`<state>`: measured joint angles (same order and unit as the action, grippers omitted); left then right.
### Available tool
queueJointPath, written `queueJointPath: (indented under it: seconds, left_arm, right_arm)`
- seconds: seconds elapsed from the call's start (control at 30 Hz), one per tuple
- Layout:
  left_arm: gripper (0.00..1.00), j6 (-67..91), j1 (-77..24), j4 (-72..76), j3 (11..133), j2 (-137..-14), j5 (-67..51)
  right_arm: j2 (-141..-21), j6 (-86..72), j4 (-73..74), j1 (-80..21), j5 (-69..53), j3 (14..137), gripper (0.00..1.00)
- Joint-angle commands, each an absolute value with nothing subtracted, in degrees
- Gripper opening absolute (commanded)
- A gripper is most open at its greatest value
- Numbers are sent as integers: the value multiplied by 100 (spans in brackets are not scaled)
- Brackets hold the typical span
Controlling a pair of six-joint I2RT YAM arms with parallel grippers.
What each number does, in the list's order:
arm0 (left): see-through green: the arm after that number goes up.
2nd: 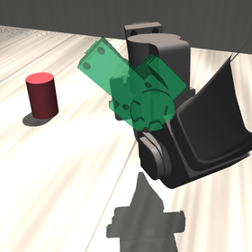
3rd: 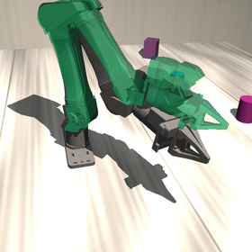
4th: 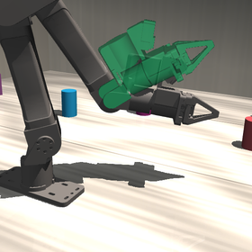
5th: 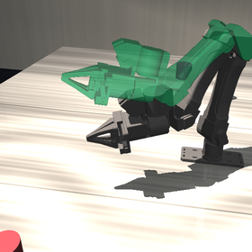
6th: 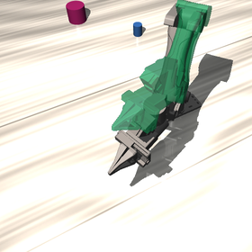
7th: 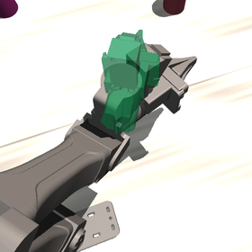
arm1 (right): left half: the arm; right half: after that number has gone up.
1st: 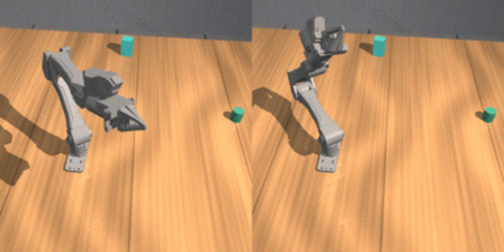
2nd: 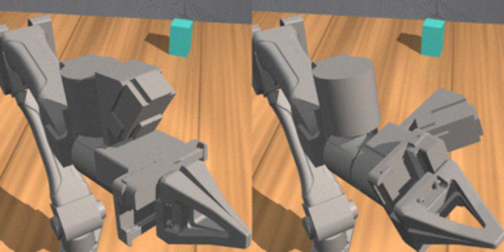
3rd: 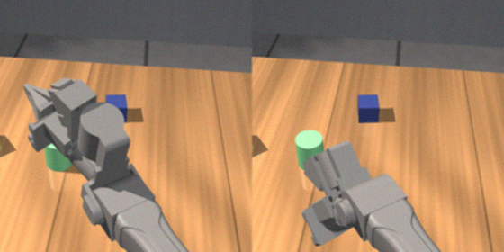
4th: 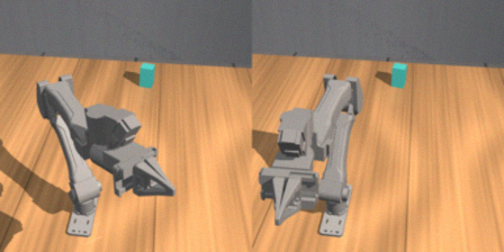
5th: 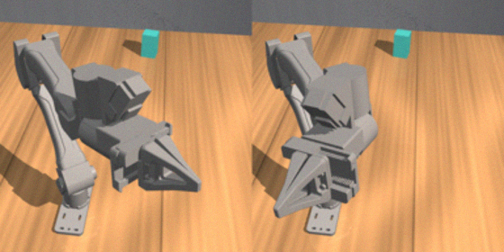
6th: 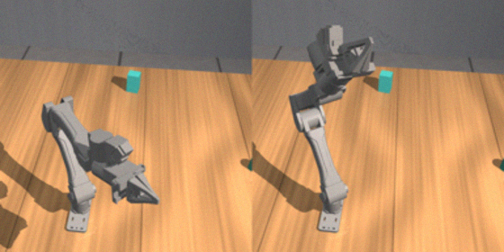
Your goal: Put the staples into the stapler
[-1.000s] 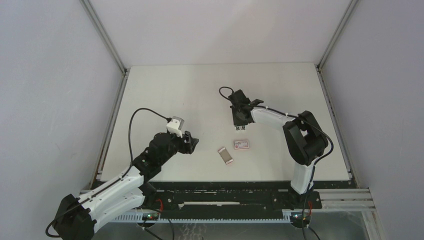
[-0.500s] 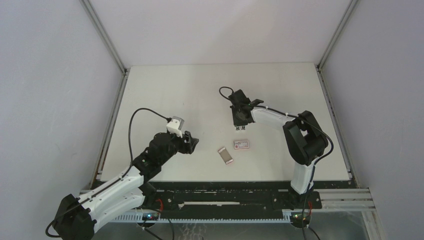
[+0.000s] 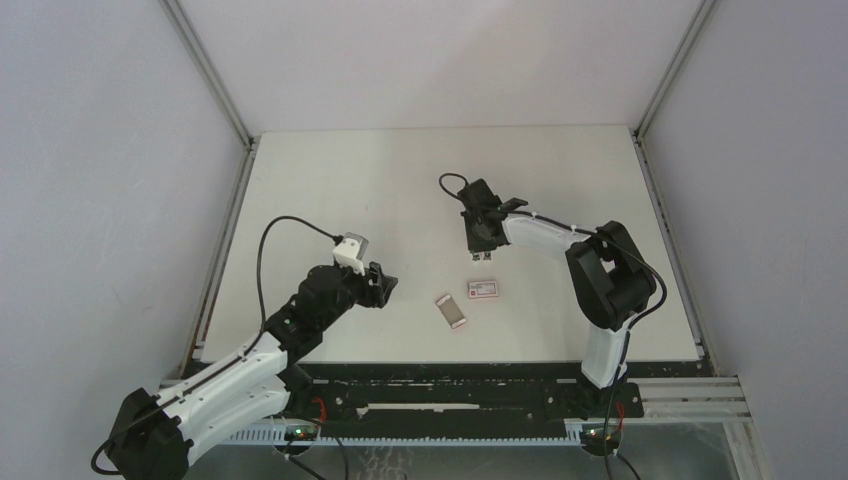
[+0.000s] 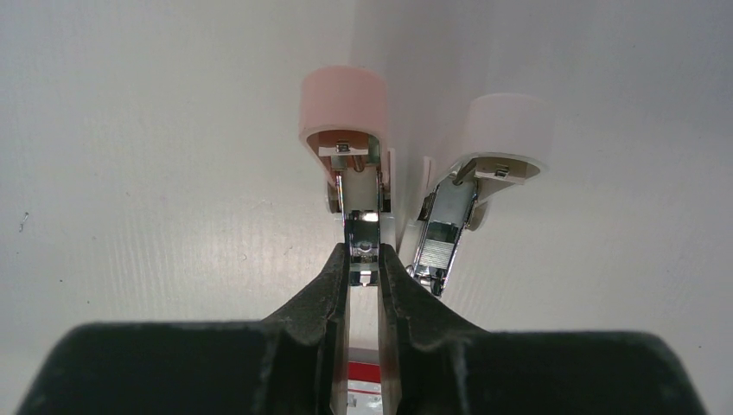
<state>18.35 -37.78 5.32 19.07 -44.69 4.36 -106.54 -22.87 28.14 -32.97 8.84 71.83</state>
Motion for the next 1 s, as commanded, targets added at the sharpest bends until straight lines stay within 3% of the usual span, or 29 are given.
queueJointPath:
  seconds: [0.0, 0.2, 0.47, 0.63, 0.8, 0.97]
  left_arm:
    - [64, 1714, -3762, 627, 1898, -4412, 443]
    - [64, 1714, -3762, 642, 1898, -4404, 447]
    - [64, 1717, -3762, 642, 1898, -4406, 448]
    - [64, 1717, -3762, 635, 1892, -4403, 467]
    - [64, 1707, -3762, 676, 1860, -4386, 569]
    - [64, 1687, -3762, 810, 1896, -4530, 559]
  right_arm:
    - [-10722, -2173, 2799, -3270, 862, 7401, 9]
    - [-10693, -2153, 2809, -3270, 847, 7400, 13]
    - [-10535, -2123, 2767, -3270, 759, 7407, 29]
    - [-10395, -2105, 2802, -3270, 764, 7439, 31]
    - [-10052, -2084, 2857, -3261, 748, 7425, 32]
    - [-9407, -1992, 2708, -3230, 836, 7012, 42]
